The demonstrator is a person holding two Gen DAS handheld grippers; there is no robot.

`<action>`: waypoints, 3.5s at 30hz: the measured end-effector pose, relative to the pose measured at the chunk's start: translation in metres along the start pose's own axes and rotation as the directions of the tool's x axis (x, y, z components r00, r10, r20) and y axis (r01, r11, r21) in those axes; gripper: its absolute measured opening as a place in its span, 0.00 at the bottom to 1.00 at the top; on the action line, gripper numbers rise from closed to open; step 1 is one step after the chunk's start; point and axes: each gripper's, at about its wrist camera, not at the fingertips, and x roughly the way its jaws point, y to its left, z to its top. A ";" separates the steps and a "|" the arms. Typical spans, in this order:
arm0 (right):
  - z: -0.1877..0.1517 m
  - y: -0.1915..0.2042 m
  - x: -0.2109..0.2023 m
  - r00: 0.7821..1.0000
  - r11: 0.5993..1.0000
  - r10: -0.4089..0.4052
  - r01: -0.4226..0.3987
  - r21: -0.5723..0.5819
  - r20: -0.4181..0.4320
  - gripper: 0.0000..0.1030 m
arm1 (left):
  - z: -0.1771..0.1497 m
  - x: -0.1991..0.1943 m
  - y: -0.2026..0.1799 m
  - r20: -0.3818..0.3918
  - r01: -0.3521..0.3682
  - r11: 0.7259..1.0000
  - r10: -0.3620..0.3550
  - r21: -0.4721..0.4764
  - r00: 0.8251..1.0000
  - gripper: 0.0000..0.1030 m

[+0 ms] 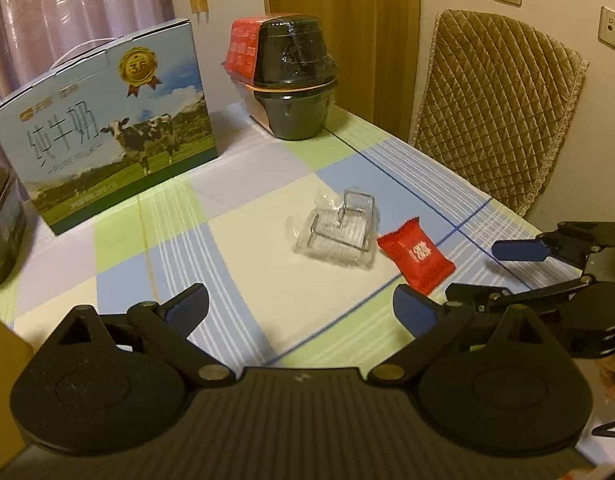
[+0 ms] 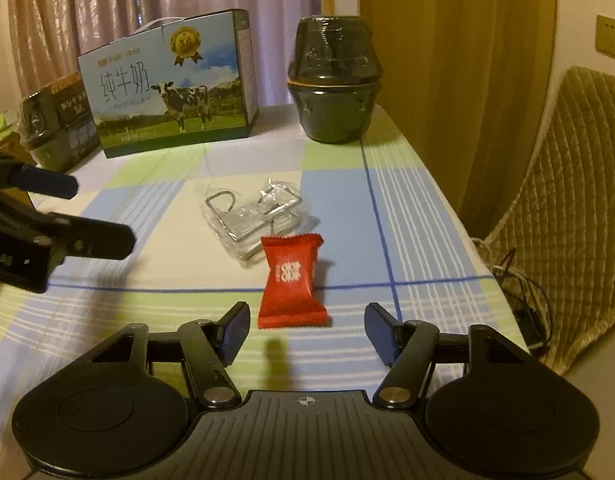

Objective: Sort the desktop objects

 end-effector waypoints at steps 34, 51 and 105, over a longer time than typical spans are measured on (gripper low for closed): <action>0.018 -0.020 0.039 0.998 0.997 -0.061 0.062 0.043 -0.016 0.25 | 0.010 0.083 -0.013 0.027 0.091 0.987 -0.096 0.134 0.995 0.88; 0.023 -0.024 0.041 0.999 0.997 -0.028 0.030 0.069 -0.034 0.24 | 0.014 0.101 -0.023 -0.011 0.084 0.987 -0.083 0.139 0.996 0.48; -0.061 0.094 -0.064 0.947 0.808 0.224 -0.312 -0.499 -0.230 0.78 | -0.178 -0.107 -0.036 0.006 -0.071 0.978 0.073 -0.197 0.997 0.72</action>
